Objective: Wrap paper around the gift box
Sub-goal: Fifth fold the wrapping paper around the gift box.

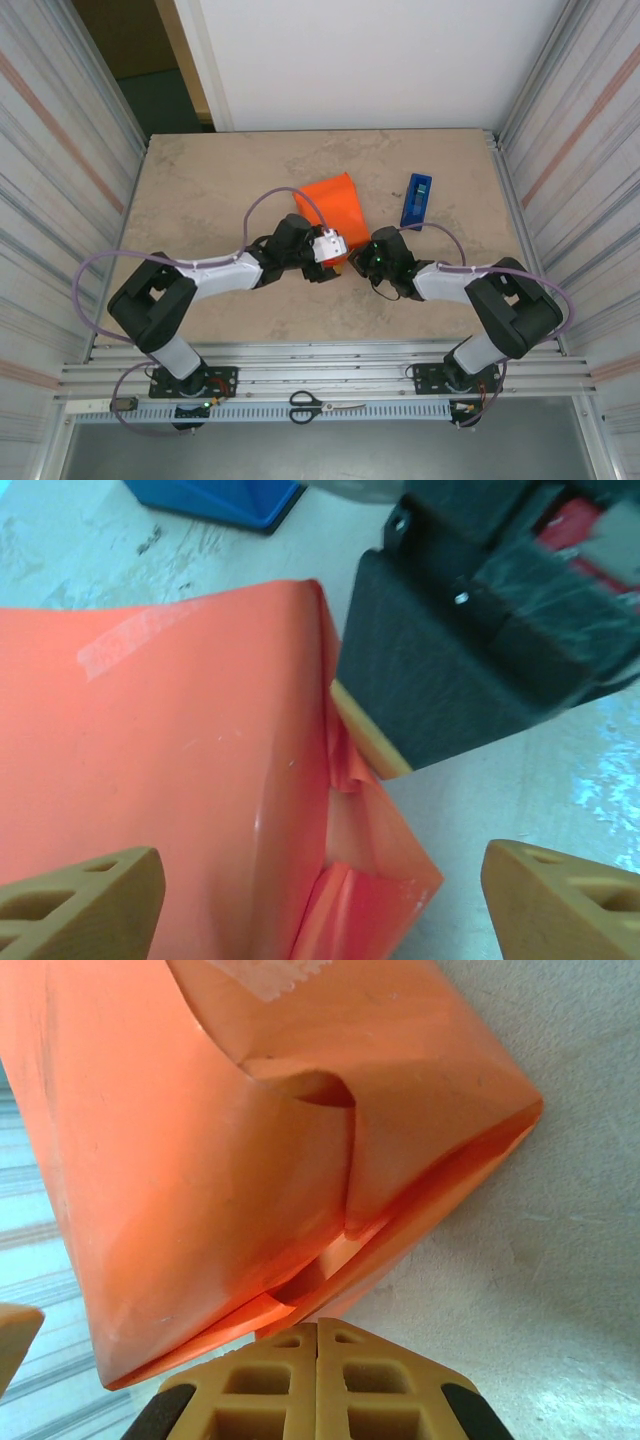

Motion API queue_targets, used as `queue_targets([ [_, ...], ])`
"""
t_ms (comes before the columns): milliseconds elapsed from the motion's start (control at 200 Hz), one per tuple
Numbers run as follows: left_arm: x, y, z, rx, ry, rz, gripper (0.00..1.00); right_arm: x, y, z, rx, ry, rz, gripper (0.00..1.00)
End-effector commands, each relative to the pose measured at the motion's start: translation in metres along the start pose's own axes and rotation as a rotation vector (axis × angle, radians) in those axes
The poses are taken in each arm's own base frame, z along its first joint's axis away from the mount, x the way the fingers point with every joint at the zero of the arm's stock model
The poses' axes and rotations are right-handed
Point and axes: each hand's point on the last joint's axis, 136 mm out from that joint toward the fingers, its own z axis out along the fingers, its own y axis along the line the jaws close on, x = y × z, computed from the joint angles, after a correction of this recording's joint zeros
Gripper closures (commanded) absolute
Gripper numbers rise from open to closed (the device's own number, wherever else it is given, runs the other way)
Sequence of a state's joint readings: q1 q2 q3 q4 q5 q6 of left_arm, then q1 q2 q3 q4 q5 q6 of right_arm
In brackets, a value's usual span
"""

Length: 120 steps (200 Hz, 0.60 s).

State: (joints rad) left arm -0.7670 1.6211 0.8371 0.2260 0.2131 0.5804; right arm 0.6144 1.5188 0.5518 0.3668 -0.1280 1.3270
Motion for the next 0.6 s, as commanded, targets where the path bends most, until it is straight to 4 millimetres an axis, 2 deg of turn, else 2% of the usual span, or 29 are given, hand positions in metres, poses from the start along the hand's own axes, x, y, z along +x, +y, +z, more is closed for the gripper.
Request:
queue_targets([
  [0, -0.001, -0.016, -0.007, 0.07, -0.012, 0.067, 0.13, -0.006, 0.007, 0.002, -0.018, -0.015, 0.002, 0.93],
  [145, 0.014, -0.02, 0.001, 0.066, 0.058, 0.122, 0.09, -0.006, 0.008, 0.002, -0.023, -0.017, 0.005, 0.93],
  [361, 0.023, -0.005, 0.011, -0.028, 0.115, 0.142, 0.07, -0.006, 0.009, 0.004, -0.031, -0.014, 0.014, 0.93],
  [596, 0.034, 0.009, 0.021, -0.126, 0.172, 0.154, 0.15, -0.006, 0.009, 0.004, -0.033, -0.013, 0.018, 0.93],
])
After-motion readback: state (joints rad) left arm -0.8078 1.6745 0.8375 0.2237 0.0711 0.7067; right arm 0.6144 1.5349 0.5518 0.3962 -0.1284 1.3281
